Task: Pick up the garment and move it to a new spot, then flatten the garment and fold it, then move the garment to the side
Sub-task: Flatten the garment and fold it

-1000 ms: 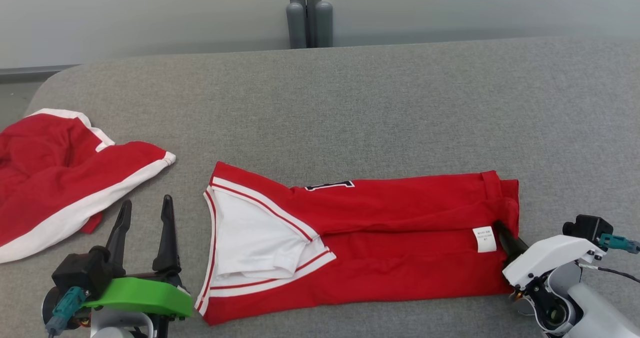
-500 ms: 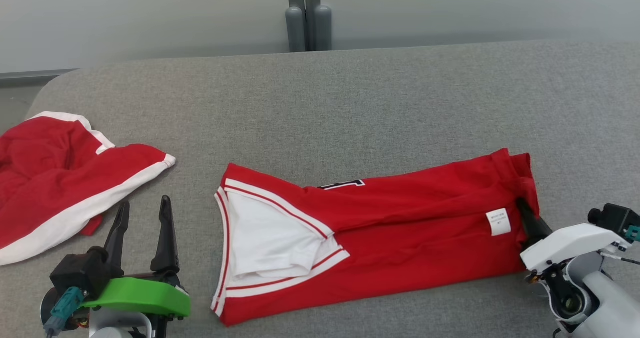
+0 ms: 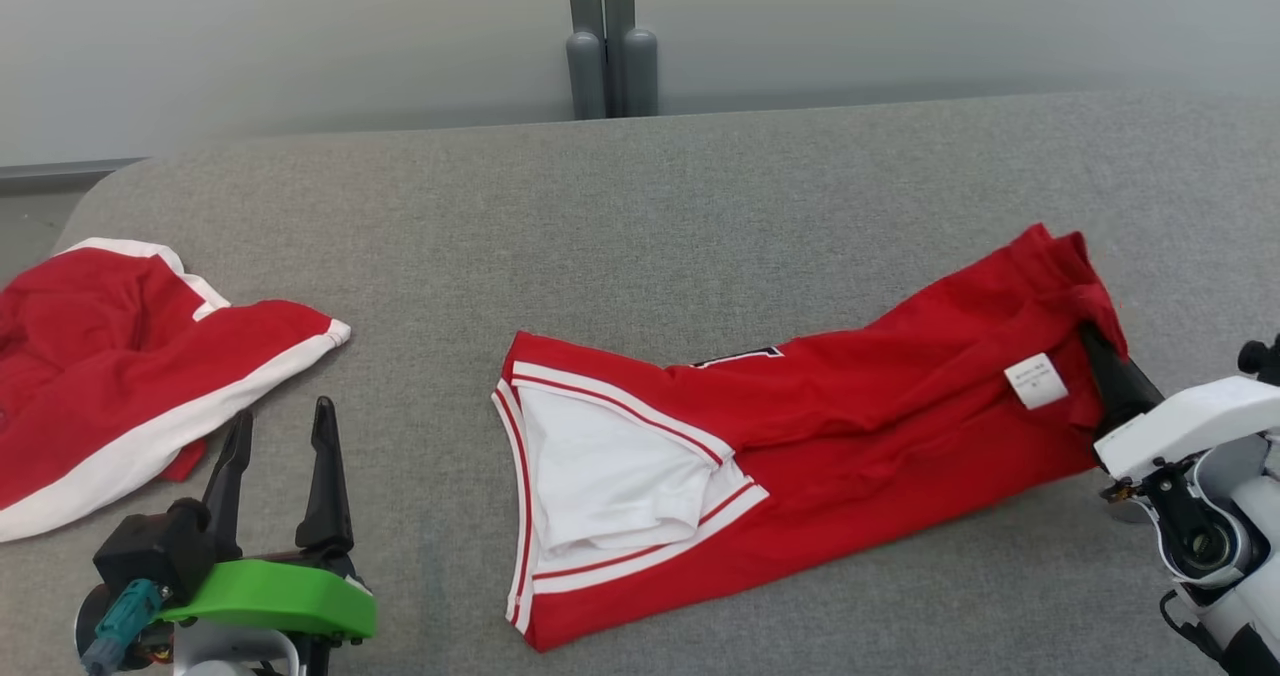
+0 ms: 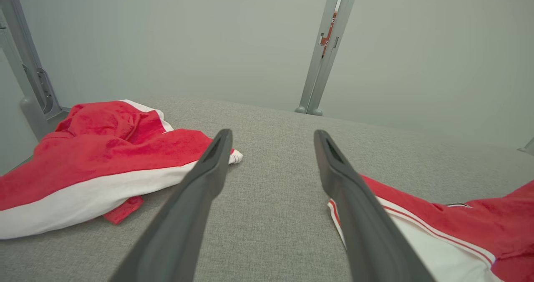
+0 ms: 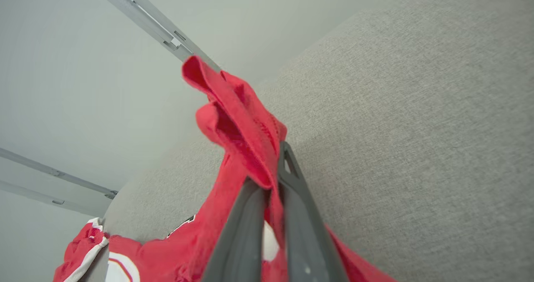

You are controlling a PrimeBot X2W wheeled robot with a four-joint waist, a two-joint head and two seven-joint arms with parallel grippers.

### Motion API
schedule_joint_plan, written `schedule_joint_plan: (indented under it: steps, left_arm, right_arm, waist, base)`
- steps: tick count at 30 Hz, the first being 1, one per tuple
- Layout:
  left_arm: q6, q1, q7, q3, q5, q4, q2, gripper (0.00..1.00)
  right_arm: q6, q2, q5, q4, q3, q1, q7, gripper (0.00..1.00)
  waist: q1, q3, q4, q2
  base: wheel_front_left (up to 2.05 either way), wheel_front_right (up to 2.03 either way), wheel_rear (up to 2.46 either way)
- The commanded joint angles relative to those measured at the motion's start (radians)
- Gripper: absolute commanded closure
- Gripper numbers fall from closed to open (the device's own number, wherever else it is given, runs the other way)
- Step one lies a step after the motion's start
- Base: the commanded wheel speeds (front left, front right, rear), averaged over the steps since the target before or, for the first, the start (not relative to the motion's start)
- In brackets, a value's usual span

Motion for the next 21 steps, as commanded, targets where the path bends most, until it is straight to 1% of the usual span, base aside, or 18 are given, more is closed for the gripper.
schedule_joint_plan:
  steps: [1,7,12,16,21]
  left_arm:
    - [0.004,0.012,-0.001,0.005,-0.011,-0.001,0.007,0.0]
    - [0.014,0.029,-0.006,0.018,-0.017,-0.009,0.004,0.0]
    - [0.019,0.041,-0.013,0.027,-0.015,-0.014,-0.007,0.0]
    - [0.015,0.048,-0.014,0.022,-0.007,-0.01,-0.018,0.0]
    - [0.005,0.047,-0.017,0.013,-0.001,0.005,-0.032,0.0]
  right_arm:
    - [0.0,-0.007,0.006,-0.033,0.007,0.002,0.007,1.0]
    - [0.0,0.004,0.013,-0.187,0.03,0.034,0.033,1.0]
    - [0.0,0.044,0.001,-0.268,0.055,0.054,0.057,1.0]
    - [0.0,0.113,-0.015,-0.259,0.065,0.035,0.067,1.0]
    - [0.001,0.226,-0.051,-0.189,0.056,-0.001,0.049,1.0]
  waist:
    - [0.0,-0.005,0.001,0.0]
    - [0.0,-0.024,0.01,0.0]
    - [0.0,-0.034,0.039,0.0]
    - [0.0,-0.04,0.071,0.0]
    - [0.0,-0.047,0.127,0.0]
  base:
    - [0.0,0.0,0.0]
    - [0.0,0.0,0.0]
    - [0.0,0.0,0.0]
    - [0.0,0.0,0.0]
    - [0.0,0.0,0.0]
